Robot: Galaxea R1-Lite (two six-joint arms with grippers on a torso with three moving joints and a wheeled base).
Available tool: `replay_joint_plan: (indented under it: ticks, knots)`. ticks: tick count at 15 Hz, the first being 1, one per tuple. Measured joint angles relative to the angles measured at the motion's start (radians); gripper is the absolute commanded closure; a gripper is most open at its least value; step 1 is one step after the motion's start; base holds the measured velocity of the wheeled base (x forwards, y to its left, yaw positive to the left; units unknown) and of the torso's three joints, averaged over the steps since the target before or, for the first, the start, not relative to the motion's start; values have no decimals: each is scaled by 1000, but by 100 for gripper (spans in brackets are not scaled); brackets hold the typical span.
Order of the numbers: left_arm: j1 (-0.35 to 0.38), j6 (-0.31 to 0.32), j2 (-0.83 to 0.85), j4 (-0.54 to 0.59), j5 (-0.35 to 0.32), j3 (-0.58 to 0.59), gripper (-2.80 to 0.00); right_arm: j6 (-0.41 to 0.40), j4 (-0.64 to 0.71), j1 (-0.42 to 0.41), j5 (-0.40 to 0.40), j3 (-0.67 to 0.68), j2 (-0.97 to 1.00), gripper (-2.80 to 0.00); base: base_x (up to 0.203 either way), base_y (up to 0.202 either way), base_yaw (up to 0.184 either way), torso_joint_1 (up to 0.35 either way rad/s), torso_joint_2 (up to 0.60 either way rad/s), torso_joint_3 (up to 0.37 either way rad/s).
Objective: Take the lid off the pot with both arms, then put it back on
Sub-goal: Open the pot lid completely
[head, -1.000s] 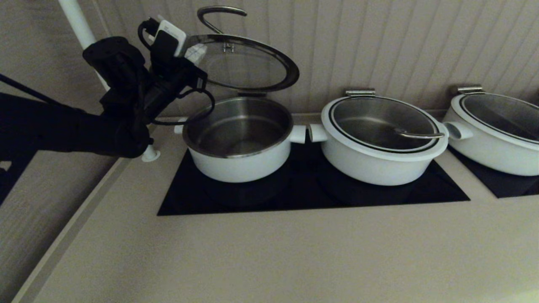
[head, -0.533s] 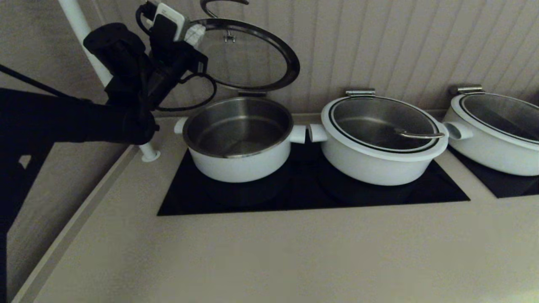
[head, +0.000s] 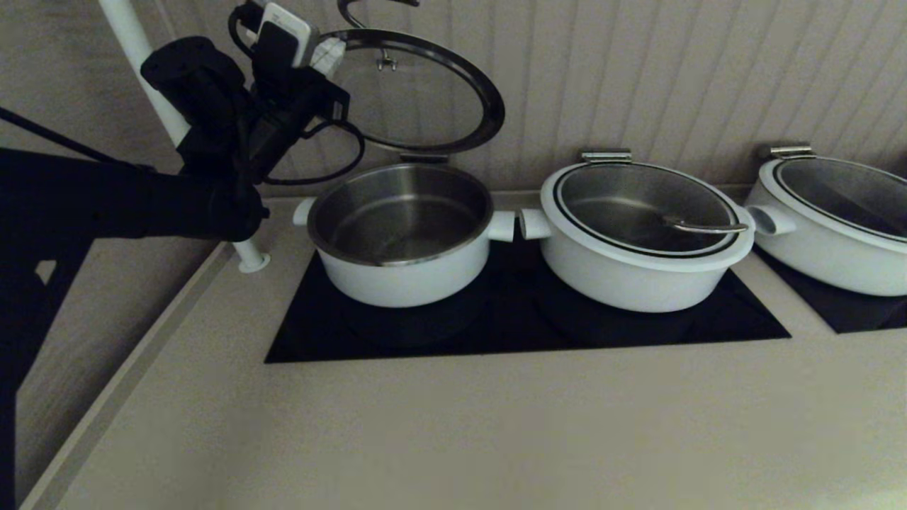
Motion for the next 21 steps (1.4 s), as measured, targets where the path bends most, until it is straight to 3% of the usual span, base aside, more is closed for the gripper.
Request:
replay_joint_plan:
  ticks: [5,16,21]
  knots:
    - [0,0,-11,-3,59,16,0,0,-1,0,0,0,0,0,0,0,0,0,0,0]
    - [11,0,-112,-24,62,215,0,0,0,0,0,0,0,0,0,0,0,0,0,0]
    - [30,-4,-137,-16,59,222,0,0,-1,0,0,0,0,0,0,0,0,0,0,0]
